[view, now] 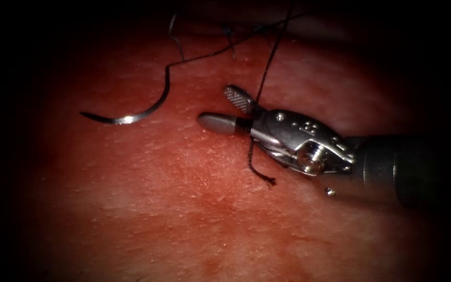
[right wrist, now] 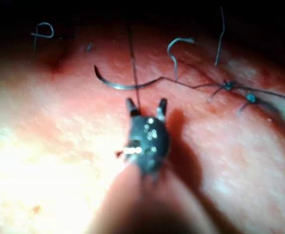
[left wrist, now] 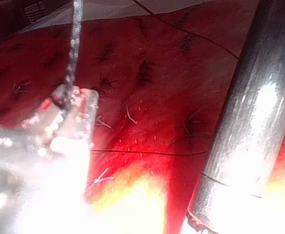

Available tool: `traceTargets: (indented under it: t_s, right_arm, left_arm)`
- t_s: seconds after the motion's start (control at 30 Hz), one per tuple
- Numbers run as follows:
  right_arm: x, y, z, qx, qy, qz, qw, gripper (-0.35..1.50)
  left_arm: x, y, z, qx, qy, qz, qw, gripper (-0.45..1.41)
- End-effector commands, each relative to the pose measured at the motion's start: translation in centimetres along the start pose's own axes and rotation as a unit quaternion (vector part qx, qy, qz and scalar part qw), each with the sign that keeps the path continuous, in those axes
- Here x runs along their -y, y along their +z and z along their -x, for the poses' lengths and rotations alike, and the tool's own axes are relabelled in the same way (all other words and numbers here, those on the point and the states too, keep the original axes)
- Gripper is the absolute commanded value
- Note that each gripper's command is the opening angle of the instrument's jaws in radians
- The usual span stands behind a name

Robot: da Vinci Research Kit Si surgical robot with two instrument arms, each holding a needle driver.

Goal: Wound Closure

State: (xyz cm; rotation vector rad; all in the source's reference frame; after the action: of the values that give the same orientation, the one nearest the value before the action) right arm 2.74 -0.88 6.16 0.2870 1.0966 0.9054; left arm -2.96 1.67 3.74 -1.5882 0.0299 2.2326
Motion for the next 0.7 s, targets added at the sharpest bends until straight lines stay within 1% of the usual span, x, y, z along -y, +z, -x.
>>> traceTargets:
  t_s: [0.03, 0.23, 0.6, 0.7]
  right_arm:
    - [0.02, 0.06, -0.02, -0.002, -0.004, -0.001, 1.000, 1.45]
    - [0.05, 0.05, -0.04, -0.003, -0.008, -0.002, 1.000, 1.45]
    - [-0.02, 0.14, -0.05, -0.005, -0.009, 0.000, 1.000, 1.43]
    - [-0.03, 0.16, -0.05, -0.006, -0.009, 0.000, 1.000, 1.40]
  left_arm:
    - [0.04, 0.08, 0.00, -0.002, 0.001, 0.001, 1.000, -0.45]
    - [0.06, 0.07, 0.03, -0.003, 0.001, 0.001, 1.000, -0.45]
    - [-0.03, 0.05, -0.07, -0.003, 0.004, 0.001, 1.000, -0.45]
    - [-0.03, 0.04, -0.07, -0.003, 0.004, 0.002, 1.000, -0.45]
